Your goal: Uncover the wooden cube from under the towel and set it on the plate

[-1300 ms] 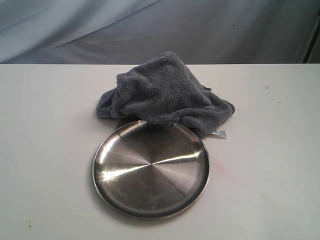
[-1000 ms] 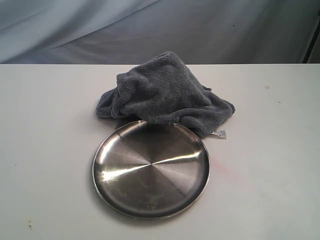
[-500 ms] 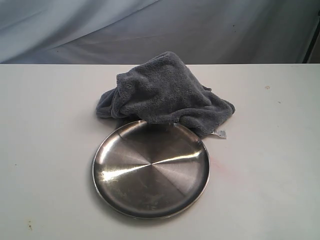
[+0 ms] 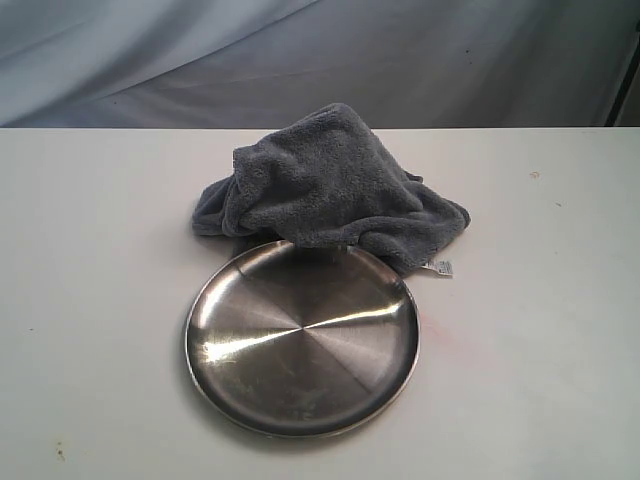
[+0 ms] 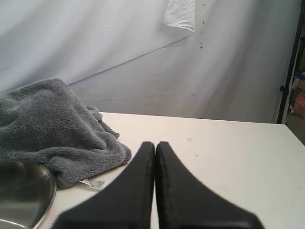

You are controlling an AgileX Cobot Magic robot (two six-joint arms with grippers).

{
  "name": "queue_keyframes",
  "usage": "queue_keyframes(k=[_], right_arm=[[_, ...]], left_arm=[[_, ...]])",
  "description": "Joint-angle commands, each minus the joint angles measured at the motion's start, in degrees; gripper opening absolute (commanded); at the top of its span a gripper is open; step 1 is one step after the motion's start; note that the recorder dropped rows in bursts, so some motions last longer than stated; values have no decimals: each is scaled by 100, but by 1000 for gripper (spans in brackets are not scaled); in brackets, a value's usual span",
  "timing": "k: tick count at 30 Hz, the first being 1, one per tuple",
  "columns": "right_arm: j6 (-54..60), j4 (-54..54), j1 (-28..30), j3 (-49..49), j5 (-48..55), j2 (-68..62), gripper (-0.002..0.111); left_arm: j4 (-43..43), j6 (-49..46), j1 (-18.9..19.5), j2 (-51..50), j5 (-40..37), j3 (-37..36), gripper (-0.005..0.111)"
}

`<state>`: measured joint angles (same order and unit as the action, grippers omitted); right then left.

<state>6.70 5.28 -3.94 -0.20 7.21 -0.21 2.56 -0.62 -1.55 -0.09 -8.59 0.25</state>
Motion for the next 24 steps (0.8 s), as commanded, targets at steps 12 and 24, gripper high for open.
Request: queue_keyframes(k=[12, 24], right_arm=[[33, 27, -10, 20, -374, 21, 0], [33, 27, -10, 20, -551, 21, 0]], left_arm=[[-4, 3, -5, 9, 23, -25, 1], [-4, 16, -5, 9, 23, -25, 1]])
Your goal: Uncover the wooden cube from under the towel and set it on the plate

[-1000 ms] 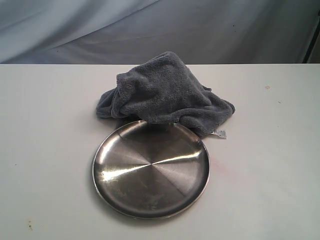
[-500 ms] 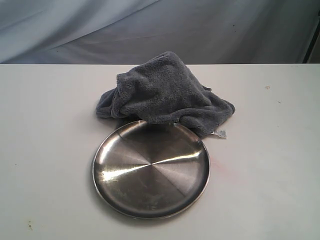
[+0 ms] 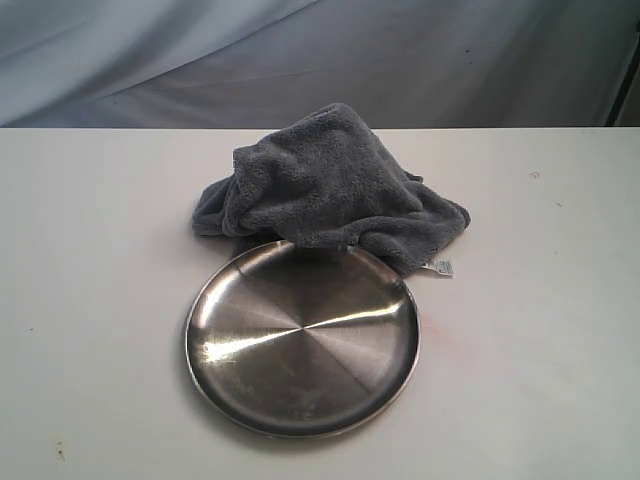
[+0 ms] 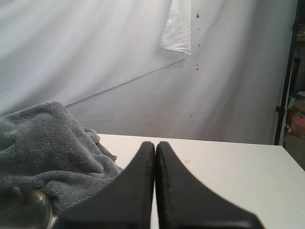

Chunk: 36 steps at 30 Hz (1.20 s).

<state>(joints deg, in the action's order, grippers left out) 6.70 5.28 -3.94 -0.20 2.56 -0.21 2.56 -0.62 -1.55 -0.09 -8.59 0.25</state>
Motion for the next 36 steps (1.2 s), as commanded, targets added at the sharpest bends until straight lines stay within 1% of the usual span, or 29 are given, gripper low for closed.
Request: queue_keyframes(k=[1, 4, 7, 9, 12, 15, 19, 23, 25, 30, 33, 36], right_arm=[[16, 27, -10, 20, -87, 21, 0], [-25, 27, -10, 20, -128, 21, 0], [-240, 27, -10, 20, -463, 21, 0], [-433, 27, -10, 20, -937, 21, 0], [-597, 36, -10, 20, -1970, 21, 0], [-726, 36, -10, 20, -2700, 21, 0], [-791, 36, -10, -148, -2692, 21, 0], [-805, 36, -10, -603, -2284, 21, 0], [-805, 36, -10, -884, -1850, 21, 0], [-805, 36, -10, -1615, -256, 21, 0], [-805, 36, -10, -1855, 487, 21, 0], [-805, -17, -10, -1927, 986, 21, 0]], left_arm=[[-4, 16, -5, 9, 23, -25, 1], [-4, 16, -5, 9, 23, -25, 1], [-4, 3, -5, 9, 23, -25, 1], [-4, 3, -5, 9, 23, -25, 1], [-4, 3, -5, 9, 23, -25, 1], [-4, 3, -5, 9, 23, -25, 1], [-4, 17, -5, 9, 23, -25, 1], [-4, 17, -5, 9, 23, -25, 1], [-4, 17, -5, 9, 23, -25, 1], [-4, 5, -5, 9, 23, -25, 1], [-4, 5, -5, 9, 23, -25, 1], [-4, 5, -5, 9, 23, -25, 1]])
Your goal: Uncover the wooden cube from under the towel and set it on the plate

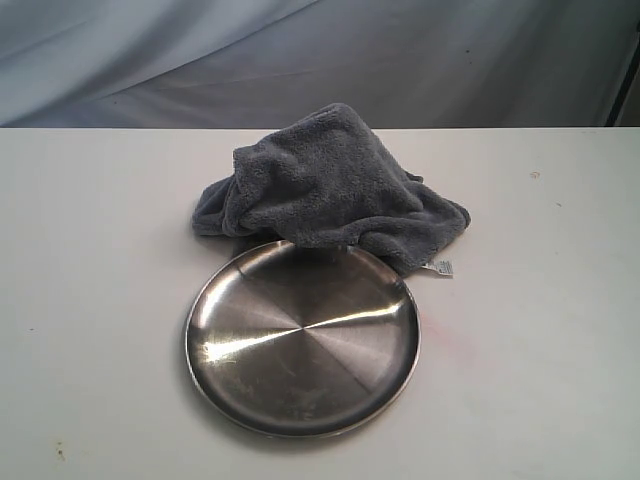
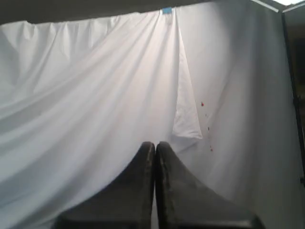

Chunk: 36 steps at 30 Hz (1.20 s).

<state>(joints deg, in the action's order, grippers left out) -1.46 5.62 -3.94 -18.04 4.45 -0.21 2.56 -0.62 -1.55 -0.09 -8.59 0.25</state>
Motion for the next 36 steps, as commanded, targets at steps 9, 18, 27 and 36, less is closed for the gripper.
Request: queue_keyframes(k=[9, 18, 27, 36], right_arm=[[98, -2, -10, -143, 2073, 21, 0], [1020, 978, -10, -143, 2765, -1055, 0], [2231, 2001, -10, -1616, 3941, -3807, 0], [2203, 1433, -1571, -3132, 4572, -6196, 0]], left_arm=[[-4, 15, -5, 9, 23, -25, 1], [-4, 3, -5, 9, 23, -25, 1], [-4, 15, -5, 9, 23, -25, 1], [-4, 5, -5, 9, 23, -25, 1]])
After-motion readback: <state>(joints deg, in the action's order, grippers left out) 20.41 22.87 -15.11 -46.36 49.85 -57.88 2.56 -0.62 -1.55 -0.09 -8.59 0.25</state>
